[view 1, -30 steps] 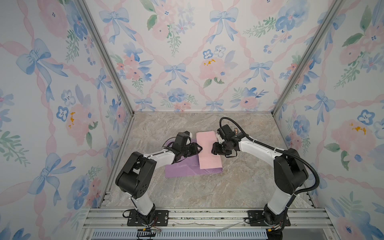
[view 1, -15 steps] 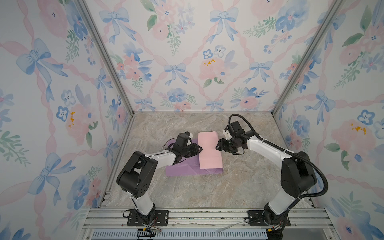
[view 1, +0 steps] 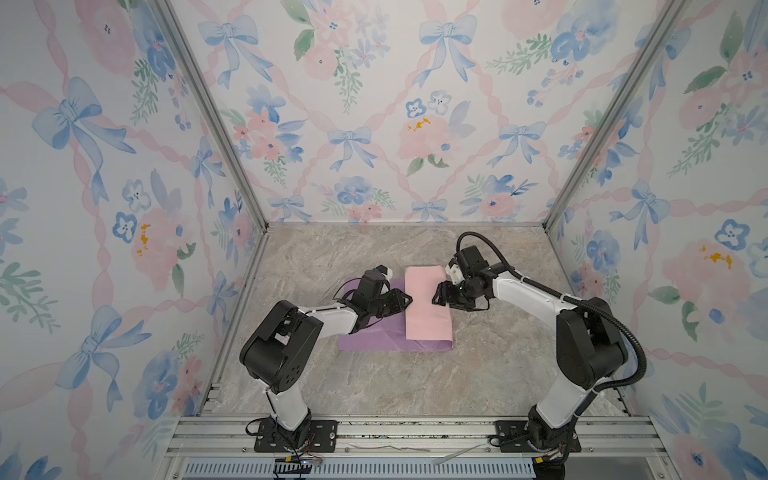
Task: Wrap the gift box in paper
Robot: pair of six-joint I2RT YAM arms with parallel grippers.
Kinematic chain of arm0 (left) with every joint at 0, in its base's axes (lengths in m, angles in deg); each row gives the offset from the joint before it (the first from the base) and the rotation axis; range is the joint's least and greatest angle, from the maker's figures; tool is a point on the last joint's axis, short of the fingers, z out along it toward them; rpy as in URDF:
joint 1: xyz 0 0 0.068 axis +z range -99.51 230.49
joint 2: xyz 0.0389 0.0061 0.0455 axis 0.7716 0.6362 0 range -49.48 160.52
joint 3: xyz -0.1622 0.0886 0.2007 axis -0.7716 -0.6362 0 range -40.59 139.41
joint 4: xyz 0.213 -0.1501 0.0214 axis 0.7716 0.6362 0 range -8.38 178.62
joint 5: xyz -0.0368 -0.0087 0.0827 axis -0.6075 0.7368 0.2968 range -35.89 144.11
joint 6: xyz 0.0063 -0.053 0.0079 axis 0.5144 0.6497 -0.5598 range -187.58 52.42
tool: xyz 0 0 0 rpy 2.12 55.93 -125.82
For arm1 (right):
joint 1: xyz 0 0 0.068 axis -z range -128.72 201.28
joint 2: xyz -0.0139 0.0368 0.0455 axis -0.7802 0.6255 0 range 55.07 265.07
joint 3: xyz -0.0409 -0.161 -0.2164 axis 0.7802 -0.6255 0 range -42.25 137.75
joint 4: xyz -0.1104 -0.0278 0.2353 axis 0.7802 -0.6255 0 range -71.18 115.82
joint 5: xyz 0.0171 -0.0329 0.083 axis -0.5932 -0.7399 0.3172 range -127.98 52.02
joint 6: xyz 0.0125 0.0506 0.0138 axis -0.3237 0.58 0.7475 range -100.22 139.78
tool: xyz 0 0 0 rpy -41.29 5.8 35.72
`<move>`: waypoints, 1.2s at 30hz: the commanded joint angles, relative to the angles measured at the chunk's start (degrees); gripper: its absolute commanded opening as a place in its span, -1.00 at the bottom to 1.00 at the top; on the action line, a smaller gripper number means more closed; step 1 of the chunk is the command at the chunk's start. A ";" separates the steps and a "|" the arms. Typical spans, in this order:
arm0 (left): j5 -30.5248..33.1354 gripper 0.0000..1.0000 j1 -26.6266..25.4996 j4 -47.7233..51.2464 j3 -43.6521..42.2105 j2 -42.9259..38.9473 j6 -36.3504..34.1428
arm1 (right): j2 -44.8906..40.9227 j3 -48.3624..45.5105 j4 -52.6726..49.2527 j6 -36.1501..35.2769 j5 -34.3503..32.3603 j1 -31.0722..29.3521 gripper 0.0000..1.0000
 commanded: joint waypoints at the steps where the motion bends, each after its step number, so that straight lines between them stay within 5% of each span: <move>1: 1.03 -0.44 -0.53 4.05 -0.58 2.09 0.50 | 1.80 -1.08 -2.72 -1.46 -3.32 0.38 0.23; 8: 1.81 -0.23 1.40 5.50 -0.85 -1.92 0.17 | 3.35 -1.57 -3.83 -1.74 -6.81 -0.85 0.18; 14: 6.13 -0.08 4.77 17.70 -1.05 -9.86 -2.75 | 2.80 -1.33 -3.74 -1.30 -7.44 -1.38 0.18; 24: 11.68 0.05 13.51 37.33 -11.71 -27.01 -0.90 | 2.83 -0.95 -3.37 -1.73 -7.15 -1.98 0.18; 36: 11.40 0.07 21.94 41.87 -21.97 -33.99 0.30 | 2.21 -1.26 -3.50 -2.01 -7.31 -2.13 0.18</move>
